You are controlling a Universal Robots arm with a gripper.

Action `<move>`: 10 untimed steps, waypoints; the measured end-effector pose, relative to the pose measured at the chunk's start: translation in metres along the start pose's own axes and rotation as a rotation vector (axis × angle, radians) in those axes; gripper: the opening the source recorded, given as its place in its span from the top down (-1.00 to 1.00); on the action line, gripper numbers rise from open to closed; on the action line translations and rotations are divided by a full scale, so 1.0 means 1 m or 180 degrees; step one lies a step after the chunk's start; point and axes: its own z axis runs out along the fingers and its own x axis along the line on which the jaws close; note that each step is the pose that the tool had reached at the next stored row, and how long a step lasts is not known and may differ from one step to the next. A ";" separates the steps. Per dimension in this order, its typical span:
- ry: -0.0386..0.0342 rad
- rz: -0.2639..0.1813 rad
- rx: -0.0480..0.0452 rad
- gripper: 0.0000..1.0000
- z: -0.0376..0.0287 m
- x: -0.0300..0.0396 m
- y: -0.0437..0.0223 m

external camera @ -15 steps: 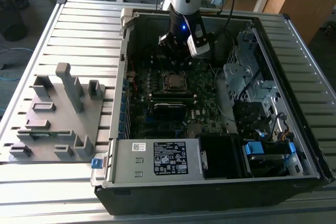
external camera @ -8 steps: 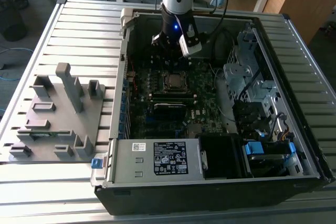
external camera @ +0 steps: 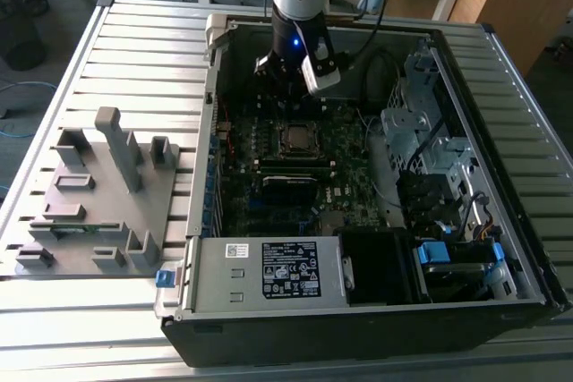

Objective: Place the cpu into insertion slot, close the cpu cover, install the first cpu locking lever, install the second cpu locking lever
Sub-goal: 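Install the first cpu locking lever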

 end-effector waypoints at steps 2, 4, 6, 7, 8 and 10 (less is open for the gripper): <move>-0.0001 0.0000 0.0000 0.80 -0.0032 0.0000 0.0000; -0.0001 0.0000 0.0000 0.80 -0.0063 0.0000 0.0001; -0.0001 0.0000 0.0000 0.80 -0.0083 0.0000 0.0001; -0.0001 0.0000 0.0000 0.80 -0.0084 0.0000 0.0001; -0.0001 0.0000 0.0000 0.80 -0.0084 0.0000 0.0001; -0.0001 0.0000 0.0000 0.80 -0.0084 0.0002 0.0001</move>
